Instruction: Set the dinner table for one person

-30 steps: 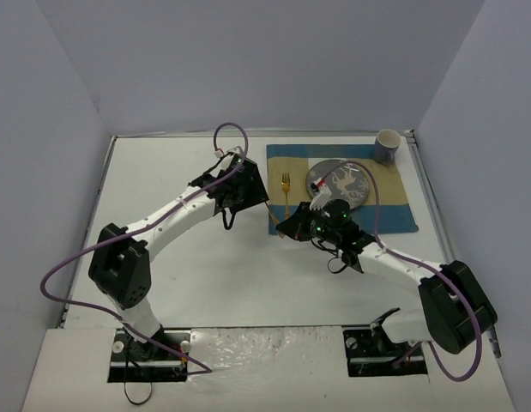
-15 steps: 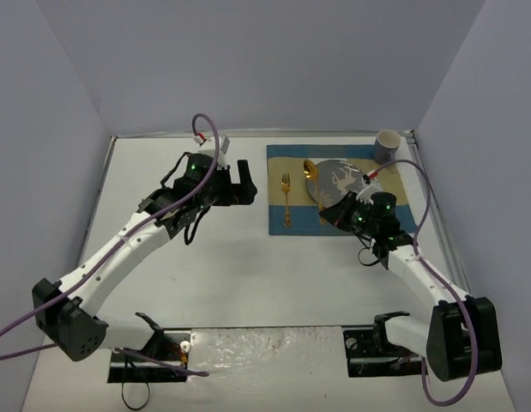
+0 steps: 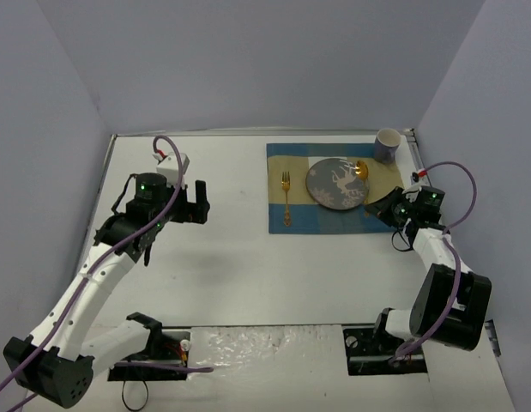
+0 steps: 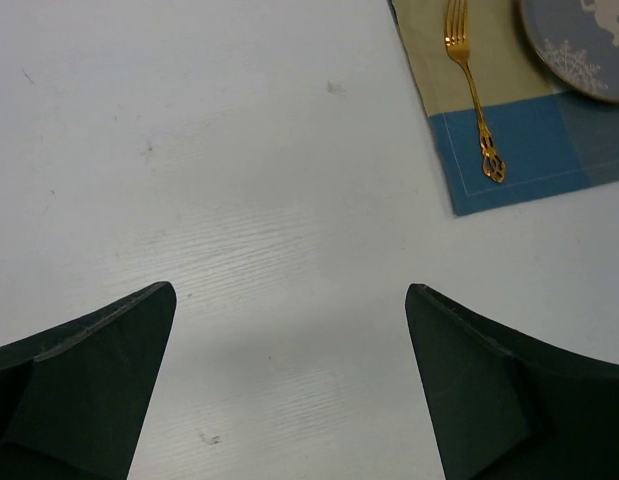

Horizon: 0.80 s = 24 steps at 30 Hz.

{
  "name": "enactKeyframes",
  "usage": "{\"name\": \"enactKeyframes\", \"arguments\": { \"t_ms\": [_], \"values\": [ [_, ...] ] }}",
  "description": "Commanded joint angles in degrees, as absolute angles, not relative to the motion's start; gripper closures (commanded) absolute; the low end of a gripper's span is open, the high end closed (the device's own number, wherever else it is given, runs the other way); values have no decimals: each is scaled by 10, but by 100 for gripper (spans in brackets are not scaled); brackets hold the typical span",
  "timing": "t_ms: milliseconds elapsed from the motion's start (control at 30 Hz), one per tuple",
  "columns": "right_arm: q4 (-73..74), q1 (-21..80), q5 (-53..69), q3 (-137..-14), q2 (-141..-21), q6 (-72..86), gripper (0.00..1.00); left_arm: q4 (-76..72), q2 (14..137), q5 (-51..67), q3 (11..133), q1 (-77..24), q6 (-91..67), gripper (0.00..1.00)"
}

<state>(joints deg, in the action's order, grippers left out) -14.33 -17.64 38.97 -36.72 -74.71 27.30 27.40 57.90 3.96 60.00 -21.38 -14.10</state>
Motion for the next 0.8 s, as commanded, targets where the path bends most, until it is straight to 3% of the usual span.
{"name": "enactKeyframes", "arguments": {
  "t_ms": [0,333,767],
  "values": [
    [-171,-214,426,-416,-780,225,100,253,556,7,591,-241,-89,3],
    [-187,-306,444,-474,-877,174,100,280,520,-127,584,-287,-83,3],
    [-154,-317,471,-525,-979,111,100,286,518,-151,580,-287,-79,3]
  ]
}}
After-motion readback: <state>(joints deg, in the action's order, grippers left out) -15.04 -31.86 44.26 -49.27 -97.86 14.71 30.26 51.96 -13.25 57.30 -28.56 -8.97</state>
